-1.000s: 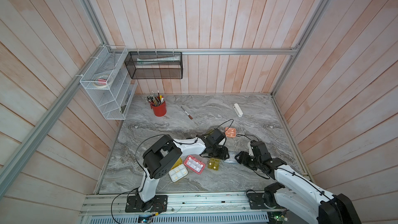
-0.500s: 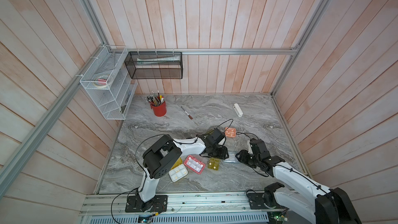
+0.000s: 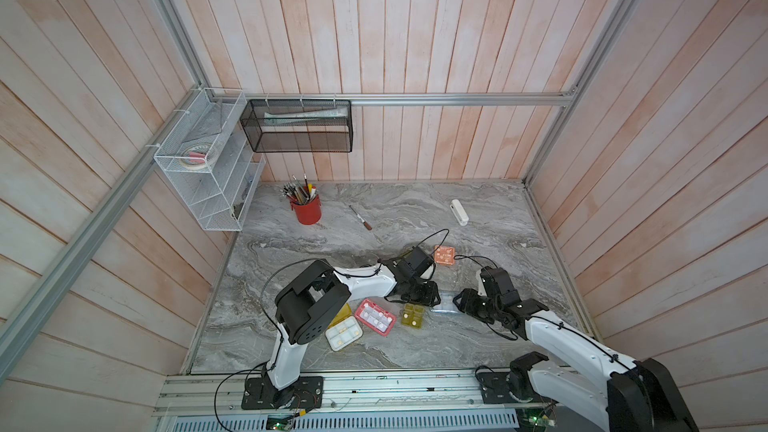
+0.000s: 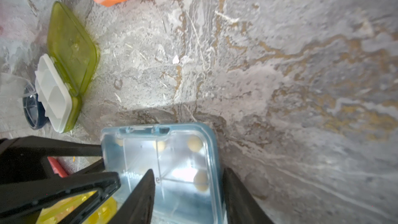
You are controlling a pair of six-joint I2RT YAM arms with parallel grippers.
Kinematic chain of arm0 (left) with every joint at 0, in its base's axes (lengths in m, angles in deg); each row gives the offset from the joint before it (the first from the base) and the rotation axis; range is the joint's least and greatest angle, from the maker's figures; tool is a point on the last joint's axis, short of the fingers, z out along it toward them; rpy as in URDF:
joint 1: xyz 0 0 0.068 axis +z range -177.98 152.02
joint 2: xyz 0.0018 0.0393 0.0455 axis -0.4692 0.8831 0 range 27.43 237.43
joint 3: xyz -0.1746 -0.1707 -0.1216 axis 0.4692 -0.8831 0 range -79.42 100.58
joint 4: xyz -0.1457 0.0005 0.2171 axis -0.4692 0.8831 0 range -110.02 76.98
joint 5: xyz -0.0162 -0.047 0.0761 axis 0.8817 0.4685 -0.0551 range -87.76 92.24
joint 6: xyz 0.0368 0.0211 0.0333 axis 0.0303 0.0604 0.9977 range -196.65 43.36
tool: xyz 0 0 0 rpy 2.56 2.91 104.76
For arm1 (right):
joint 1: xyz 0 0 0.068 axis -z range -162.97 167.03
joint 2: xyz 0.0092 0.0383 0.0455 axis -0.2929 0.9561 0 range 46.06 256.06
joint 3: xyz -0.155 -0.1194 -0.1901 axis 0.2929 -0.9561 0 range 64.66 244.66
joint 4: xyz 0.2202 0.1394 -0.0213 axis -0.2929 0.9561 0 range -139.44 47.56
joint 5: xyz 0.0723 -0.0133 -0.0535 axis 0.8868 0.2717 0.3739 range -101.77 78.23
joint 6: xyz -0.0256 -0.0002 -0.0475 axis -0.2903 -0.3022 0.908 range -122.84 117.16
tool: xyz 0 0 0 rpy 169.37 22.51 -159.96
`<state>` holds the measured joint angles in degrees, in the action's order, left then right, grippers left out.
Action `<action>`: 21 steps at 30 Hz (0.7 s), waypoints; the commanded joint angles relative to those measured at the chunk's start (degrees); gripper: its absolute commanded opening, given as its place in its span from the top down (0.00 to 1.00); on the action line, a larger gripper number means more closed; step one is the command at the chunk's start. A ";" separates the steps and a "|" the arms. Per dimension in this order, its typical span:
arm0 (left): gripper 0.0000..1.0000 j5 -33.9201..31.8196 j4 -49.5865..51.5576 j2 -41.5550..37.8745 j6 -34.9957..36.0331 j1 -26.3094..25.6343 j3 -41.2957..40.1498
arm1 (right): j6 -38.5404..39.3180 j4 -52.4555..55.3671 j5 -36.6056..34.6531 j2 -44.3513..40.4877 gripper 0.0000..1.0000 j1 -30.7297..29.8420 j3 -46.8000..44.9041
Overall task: Close pillboxes
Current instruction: Close the lid on the pillbox.
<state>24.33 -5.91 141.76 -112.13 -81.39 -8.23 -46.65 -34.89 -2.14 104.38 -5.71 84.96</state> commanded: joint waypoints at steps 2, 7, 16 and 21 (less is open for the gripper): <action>0.52 -0.73 0.55 1.19 1.12 -0.82 1.48 | 0.67 7.78 -2.36 -2.15 0.43 -0.46 1.20; 0.46 -0.55 0.56 0.14 0.86 -0.35 2.69 | 0.57 9.56 -2.68 -6.07 0.40 -0.50 3.27; 0.45 -0.55 1.03 -3.67 1.01 2.16 3.51 | 1.20 7.66 3.33 -10.24 0.39 -0.53 3.59; 0.45 -1.16 1.91 -7.63 1.54 4.16 2.83 | 0.35 3.52 7.60 -7.38 0.39 -3.46 2.65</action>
<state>24.22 -4.77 137.78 -111.71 -78.18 -6.02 -46.15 -29.14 2.06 95.73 -7.15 87.77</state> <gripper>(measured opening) 0.554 0.611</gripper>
